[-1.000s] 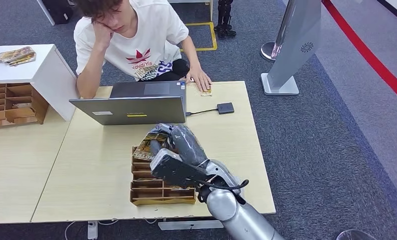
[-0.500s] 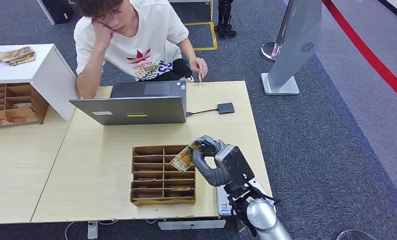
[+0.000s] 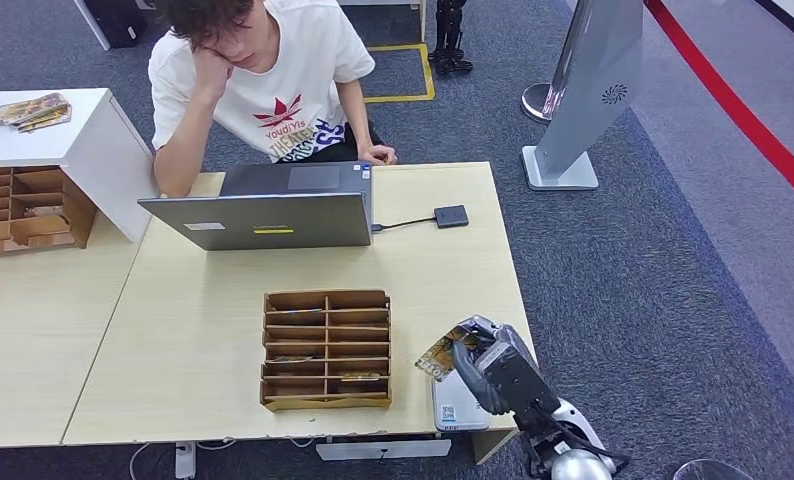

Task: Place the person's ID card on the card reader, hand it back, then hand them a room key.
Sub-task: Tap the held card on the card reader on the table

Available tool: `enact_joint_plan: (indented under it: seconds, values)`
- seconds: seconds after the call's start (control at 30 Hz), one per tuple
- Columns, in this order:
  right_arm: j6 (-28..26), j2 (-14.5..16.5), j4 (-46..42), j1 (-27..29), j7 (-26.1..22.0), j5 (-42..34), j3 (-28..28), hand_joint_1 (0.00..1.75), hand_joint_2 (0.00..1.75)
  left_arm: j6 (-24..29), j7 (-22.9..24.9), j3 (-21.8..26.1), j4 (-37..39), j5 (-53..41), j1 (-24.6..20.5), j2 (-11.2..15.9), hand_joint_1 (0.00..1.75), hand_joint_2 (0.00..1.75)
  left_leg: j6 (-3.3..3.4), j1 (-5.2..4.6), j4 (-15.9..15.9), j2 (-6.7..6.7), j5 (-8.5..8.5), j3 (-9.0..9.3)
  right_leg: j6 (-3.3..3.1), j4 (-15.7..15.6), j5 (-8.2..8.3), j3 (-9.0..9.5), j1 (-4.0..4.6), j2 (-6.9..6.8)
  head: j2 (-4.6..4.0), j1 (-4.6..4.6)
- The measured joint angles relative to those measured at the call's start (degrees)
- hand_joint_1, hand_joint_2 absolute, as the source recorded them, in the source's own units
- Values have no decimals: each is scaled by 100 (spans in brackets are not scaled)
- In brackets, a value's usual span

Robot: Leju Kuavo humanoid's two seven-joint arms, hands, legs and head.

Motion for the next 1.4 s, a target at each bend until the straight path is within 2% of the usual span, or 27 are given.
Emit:
enact_joint_plan:
  seconds: [0.27,0.5,0.7,1.0,1.2,1.4]
  values:
    - [104,-161,-13,12,66,567,-9,175,175,-3,0,78,-1,-16,0,0,0,0,0,0,0,0,0,-1,0,0,0,0,0,0,0,1]
    - [87,-266,130,-188,199,1573,281,175,175,-45,24,85,-1,-68,-5,-2,0,0,0,0,0,0,0,-1,0,0,0,0,0,1,0,1]
    - [72,-284,278,-319,240,1747,436,175,175,-51,38,85,-1,-85,-7,-2,0,0,0,0,0,0,1,-1,-1,1,0,1,0,1,0,1]
    - [-132,-329,604,-555,484,2525,753,175,175,-58,69,85,-1,-139,-13,-2,0,0,0,0,0,0,1,-1,-1,1,0,1,0,0,0,1]
    - [-308,-392,905,-703,812,3129,940,175,175,-72,103,85,-1,-169,-15,-2,0,0,0,0,0,0,1,-1,-1,1,1,1,0,1,0,0]
    - [-313,-427,1122,-764,872,3230,1011,175,175,-72,105,87,-1,-189,-15,-2,0,0,0,0,0,0,1,-1,-1,1,0,1,0,0,0,1]
